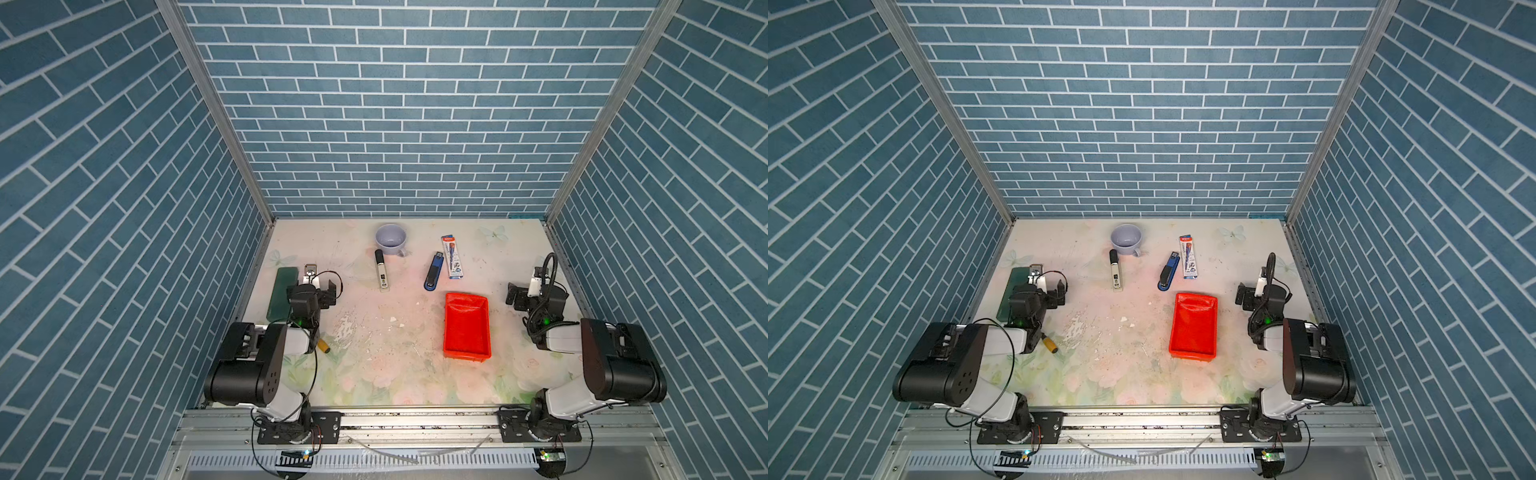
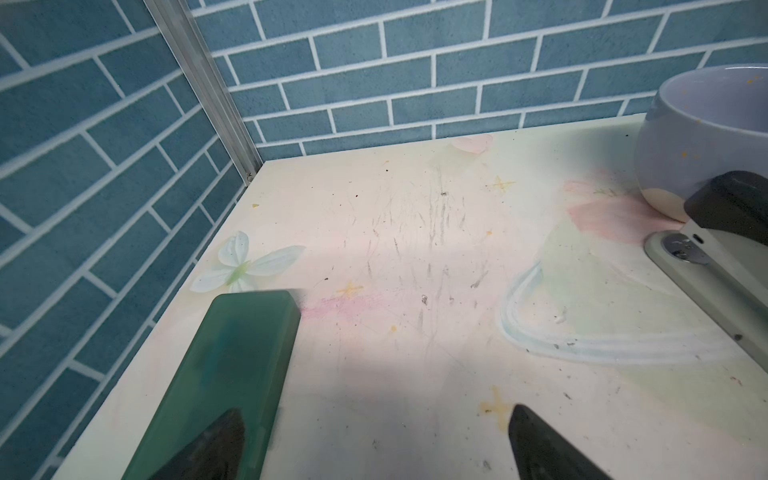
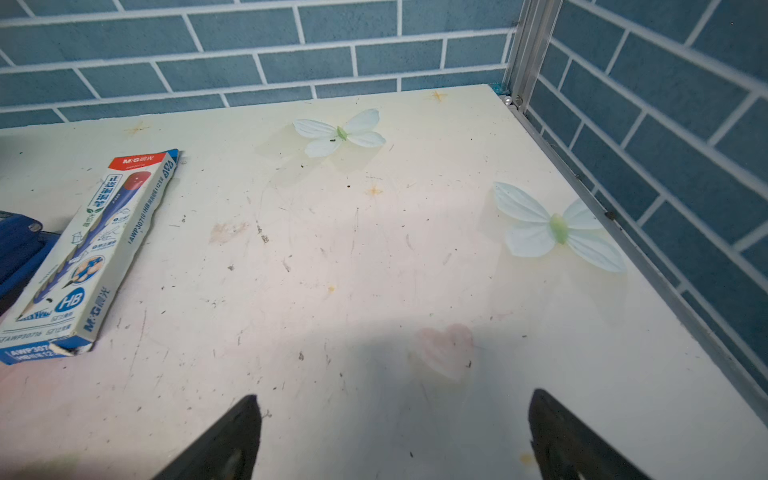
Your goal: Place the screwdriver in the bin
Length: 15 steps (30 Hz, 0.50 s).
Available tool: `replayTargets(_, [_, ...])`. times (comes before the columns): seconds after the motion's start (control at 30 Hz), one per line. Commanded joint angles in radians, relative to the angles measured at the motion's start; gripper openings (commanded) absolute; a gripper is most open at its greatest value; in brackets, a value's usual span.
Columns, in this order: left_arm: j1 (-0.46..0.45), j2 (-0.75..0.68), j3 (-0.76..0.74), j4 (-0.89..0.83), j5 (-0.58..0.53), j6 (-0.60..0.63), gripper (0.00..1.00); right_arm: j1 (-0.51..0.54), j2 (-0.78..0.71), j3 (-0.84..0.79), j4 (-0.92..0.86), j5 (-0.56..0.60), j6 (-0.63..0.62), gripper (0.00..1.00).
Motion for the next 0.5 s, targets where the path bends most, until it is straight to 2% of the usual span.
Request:
replayTargets(0.0, [0.006, 0.006, 0.013, 0.003, 0.008, -0.004, 1.00, 0.001, 0.008, 0.037, -0.001, -0.009, -0.015, 0.99])
replayTargets(0.47, [0.006, 0.006, 0.015, 0.001, 0.008, -0.005, 1.00, 0.000, 0.004, 0.033, 0.006, -0.017, -0.016, 0.99])
